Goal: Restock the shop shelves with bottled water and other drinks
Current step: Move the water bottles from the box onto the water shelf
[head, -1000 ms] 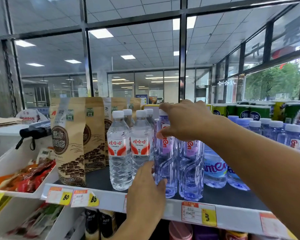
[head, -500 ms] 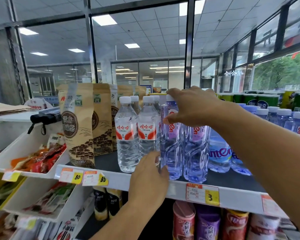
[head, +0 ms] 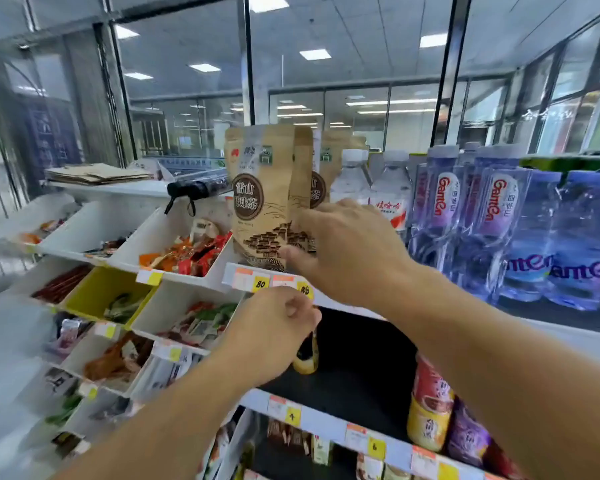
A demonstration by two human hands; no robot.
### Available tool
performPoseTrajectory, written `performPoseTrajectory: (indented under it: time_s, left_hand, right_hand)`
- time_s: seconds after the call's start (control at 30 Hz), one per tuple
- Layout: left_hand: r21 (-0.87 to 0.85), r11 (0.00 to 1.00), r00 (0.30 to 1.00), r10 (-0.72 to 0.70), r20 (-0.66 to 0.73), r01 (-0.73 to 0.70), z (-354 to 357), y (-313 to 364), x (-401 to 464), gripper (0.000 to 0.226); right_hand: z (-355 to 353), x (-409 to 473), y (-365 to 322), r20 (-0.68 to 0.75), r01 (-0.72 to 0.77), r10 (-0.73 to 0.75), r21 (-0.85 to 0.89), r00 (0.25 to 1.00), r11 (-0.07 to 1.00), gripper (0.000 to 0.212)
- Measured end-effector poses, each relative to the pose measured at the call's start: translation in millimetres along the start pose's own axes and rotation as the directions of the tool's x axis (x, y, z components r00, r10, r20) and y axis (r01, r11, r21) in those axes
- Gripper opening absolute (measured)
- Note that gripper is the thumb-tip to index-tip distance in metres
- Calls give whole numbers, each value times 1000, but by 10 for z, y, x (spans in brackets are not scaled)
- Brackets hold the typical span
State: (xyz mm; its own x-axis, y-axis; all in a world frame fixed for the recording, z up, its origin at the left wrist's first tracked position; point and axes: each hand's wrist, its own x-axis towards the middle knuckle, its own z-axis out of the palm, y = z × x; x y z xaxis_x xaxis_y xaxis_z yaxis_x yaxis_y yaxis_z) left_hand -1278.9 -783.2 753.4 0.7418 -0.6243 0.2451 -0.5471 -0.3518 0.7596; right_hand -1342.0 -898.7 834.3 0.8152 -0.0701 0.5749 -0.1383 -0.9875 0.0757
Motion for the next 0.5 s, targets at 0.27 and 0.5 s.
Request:
performPoseTrajectory:
  time_s: [0.27,0.5]
  left_hand:
    - [197,857,788,-516,335,477,-544,-1642,-1225,38]
    - [147,758,646,-626,437,635,-183,-3172,-2445,21]
  right_hand:
    - [1571,-836,-1398,705,-33,-198,300,681,953,31]
    - [3191,-2116,-2445,939,-207,-253,301,231,931,37]
